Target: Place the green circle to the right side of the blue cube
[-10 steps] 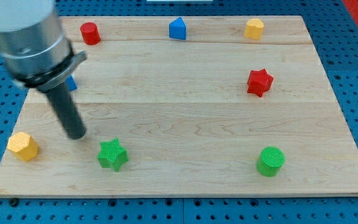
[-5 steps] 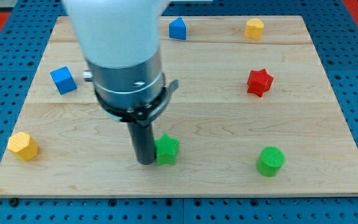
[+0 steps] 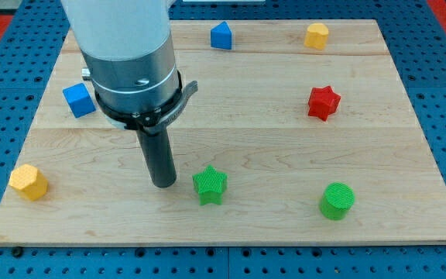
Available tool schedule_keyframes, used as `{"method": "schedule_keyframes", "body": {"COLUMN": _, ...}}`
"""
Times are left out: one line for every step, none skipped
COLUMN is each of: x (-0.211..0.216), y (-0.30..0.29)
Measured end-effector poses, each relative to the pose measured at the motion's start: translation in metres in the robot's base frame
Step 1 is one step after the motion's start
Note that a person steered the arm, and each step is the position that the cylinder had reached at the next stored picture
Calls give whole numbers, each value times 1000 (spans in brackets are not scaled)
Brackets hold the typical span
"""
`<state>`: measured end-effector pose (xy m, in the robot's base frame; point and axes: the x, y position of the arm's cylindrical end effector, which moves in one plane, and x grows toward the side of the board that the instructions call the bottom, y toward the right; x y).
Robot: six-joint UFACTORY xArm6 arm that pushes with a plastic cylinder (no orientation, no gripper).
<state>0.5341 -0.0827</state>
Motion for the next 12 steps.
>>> {"method": "schedule_keyframes", "body": {"x": 9, "y": 9}}
{"method": "schedule_keyframes", "body": {"x": 61, "y": 14}}
{"method": "schedule_keyframes", "body": {"x": 63, "y": 91}}
{"method": "schedule_keyframes", "body": {"x": 83, "y": 154}}
{"method": "schedule_keyframes", "body": {"x": 75, "y": 200}}
{"method": "schedule_keyframes", "body": {"x": 47, "y": 256}}
{"method": "schedule_keyframes", "body": {"x": 43, "y": 290}}
{"method": "schedule_keyframes", "body": {"x": 33, "y": 308}}
{"method": "schedule_keyframes", "body": {"x": 11, "y": 254}}
{"method": "schedule_keyframes", "body": {"x": -19, "y": 208}}
{"method": "schedule_keyframes", "body": {"x": 2, "y": 192}}
{"method": "schedule_keyframes", "body": {"x": 13, "y": 169}}
